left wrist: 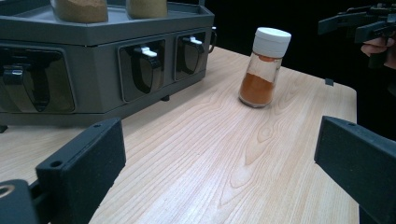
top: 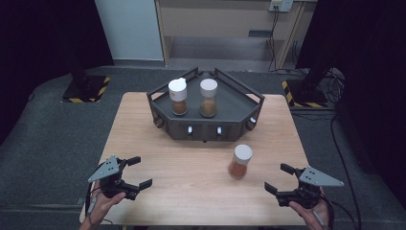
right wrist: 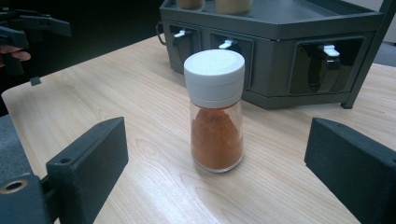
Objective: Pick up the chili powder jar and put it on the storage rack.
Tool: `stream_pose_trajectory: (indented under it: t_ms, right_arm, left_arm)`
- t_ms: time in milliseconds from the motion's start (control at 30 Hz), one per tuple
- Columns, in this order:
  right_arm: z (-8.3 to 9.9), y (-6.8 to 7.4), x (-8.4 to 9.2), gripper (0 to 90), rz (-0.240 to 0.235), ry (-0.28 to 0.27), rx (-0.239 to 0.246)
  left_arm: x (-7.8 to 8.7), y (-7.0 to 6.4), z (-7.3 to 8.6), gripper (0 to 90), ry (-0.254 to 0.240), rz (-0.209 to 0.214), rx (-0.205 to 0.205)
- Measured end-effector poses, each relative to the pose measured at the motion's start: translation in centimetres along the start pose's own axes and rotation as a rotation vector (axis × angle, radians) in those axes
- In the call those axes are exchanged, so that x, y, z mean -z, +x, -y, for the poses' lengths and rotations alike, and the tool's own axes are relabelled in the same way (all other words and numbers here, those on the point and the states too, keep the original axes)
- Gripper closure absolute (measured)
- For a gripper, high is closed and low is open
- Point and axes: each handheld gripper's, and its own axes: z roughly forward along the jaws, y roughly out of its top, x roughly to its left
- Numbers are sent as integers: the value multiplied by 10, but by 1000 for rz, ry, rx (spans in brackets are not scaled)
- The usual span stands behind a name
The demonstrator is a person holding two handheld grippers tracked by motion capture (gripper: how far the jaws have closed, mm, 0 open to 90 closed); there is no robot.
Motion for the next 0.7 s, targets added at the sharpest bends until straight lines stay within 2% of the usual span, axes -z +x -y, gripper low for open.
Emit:
stream_pose_trajectory:
  t_ms: [700]
  right_arm:
    - [0, 2, 2, 64, 16, -14, -6]
  left_arm:
    - [1, -1, 0, 11, 1, 0, -3]
